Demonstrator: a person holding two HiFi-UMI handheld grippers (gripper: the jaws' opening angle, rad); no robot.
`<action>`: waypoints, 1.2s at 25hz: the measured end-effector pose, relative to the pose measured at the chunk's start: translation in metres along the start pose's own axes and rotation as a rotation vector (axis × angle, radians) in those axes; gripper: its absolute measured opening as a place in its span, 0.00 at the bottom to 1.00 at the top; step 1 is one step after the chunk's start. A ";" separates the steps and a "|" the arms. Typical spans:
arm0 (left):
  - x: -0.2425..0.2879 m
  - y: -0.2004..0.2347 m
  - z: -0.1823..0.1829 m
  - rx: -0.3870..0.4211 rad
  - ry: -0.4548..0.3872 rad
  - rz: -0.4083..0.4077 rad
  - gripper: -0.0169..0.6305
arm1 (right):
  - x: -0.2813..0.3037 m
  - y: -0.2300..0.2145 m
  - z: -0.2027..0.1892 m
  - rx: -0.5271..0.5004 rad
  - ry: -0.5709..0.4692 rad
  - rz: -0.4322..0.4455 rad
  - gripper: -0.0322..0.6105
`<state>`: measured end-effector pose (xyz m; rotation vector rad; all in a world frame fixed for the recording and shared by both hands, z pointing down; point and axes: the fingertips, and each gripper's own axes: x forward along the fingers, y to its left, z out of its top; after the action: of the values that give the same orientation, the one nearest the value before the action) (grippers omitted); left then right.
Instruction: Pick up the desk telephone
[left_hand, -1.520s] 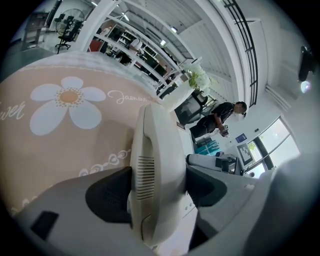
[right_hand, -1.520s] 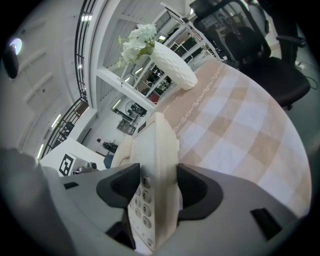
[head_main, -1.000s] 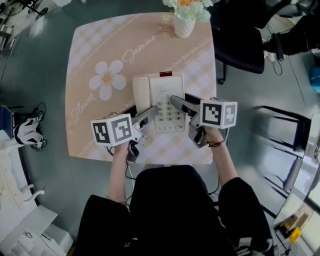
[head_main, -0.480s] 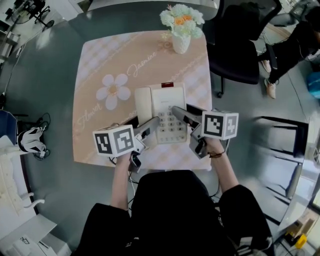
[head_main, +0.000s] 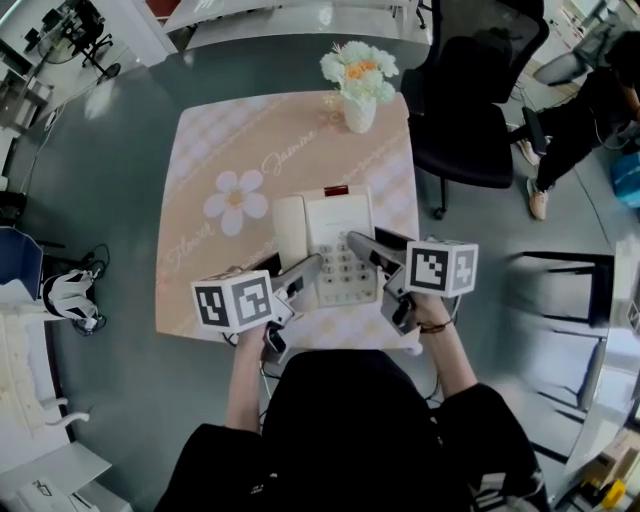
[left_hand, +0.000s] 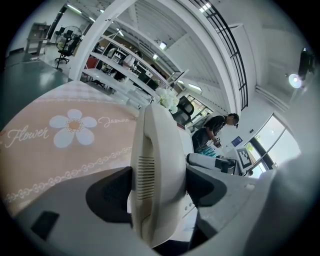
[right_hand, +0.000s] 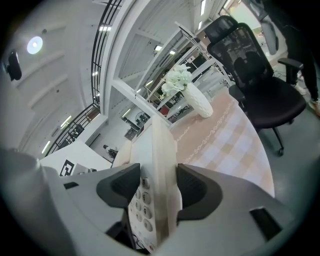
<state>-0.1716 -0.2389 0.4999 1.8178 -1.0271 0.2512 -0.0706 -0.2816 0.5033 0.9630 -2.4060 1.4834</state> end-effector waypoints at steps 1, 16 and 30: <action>-0.001 -0.002 0.000 0.001 -0.003 0.000 0.53 | -0.002 0.001 0.001 -0.003 -0.004 0.002 0.39; -0.024 -0.036 -0.001 0.046 -0.057 -0.009 0.53 | -0.035 0.027 0.009 -0.046 -0.060 0.041 0.39; -0.043 -0.055 0.002 0.077 -0.102 -0.005 0.53 | -0.053 0.049 0.015 -0.087 -0.103 0.071 0.39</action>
<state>-0.1580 -0.2093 0.4381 1.9193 -1.0964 0.1987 -0.0555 -0.2560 0.4359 0.9670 -2.5797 1.3703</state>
